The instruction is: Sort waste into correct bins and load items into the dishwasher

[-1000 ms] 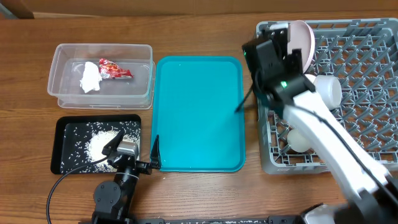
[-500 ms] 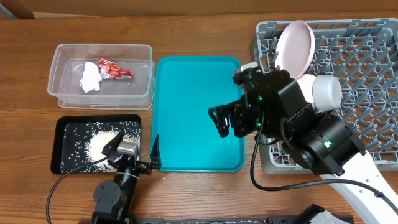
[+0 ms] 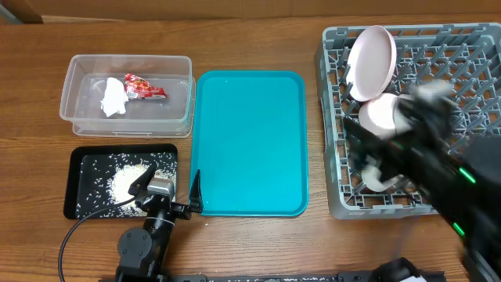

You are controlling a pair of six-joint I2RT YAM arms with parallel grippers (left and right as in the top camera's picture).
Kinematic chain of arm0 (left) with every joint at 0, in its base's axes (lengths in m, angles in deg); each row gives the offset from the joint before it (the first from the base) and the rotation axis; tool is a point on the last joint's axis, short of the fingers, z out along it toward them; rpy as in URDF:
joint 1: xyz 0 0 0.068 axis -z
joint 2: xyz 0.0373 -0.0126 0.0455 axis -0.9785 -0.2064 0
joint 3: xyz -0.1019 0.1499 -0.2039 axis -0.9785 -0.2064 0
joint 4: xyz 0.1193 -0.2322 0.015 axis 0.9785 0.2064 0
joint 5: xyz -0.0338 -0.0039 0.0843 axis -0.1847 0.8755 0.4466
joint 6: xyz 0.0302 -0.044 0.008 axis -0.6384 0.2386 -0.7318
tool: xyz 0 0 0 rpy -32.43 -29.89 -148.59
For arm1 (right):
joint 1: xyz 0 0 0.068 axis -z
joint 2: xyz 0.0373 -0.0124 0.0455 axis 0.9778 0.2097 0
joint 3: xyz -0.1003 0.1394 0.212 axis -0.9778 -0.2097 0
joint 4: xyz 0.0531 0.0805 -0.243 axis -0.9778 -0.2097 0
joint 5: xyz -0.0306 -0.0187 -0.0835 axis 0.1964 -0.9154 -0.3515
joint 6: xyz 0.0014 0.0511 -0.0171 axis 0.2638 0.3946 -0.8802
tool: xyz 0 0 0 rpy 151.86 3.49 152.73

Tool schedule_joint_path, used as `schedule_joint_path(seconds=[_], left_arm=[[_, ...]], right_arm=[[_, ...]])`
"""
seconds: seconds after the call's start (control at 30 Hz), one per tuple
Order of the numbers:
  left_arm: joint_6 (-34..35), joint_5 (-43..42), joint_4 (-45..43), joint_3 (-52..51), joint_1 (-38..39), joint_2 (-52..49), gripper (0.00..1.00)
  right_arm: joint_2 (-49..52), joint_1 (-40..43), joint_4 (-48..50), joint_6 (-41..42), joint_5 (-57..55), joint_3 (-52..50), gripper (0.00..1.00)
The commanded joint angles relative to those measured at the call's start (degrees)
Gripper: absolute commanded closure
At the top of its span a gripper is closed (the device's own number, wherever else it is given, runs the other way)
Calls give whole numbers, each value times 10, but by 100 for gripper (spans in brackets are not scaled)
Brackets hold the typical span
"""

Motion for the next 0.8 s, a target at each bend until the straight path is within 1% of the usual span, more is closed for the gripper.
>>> schedule_joint_path(seconds=[0.0, 0.13, 0.2, 0.27, 0.4, 0.5, 0.63, 0.77], left_arm=[[-9, -6, 1, -2, -3, 3, 0], [-9, -6, 1, -2, -3, 3, 0], [-9, -6, 1, -2, -3, 3, 0], [-9, -6, 1, -2, -3, 3, 0], [-9, -6, 1, -2, -3, 3, 0], [-9, -6, 1, -2, -3, 3, 0], [-9, -6, 1, -2, -3, 3, 0], [-9, -6, 1, -2, -3, 3, 0]], right_arm=[[-96, 56, -17, -65, -42, -26, 0], [-170, 83, 0, -64, -42, -102, 0], [-200, 89, 21, -64, -41, -152, 0], [-235, 93, 56, -64, -39, -223, 0], [-301, 97, 148, -64, -36, -375, 0], [-350, 97, 247, -57, -30, -494, 0], [-414, 104, 353, -53, -1, -626, 0], [-477, 113, 396, -53, 35, -711, 0]])
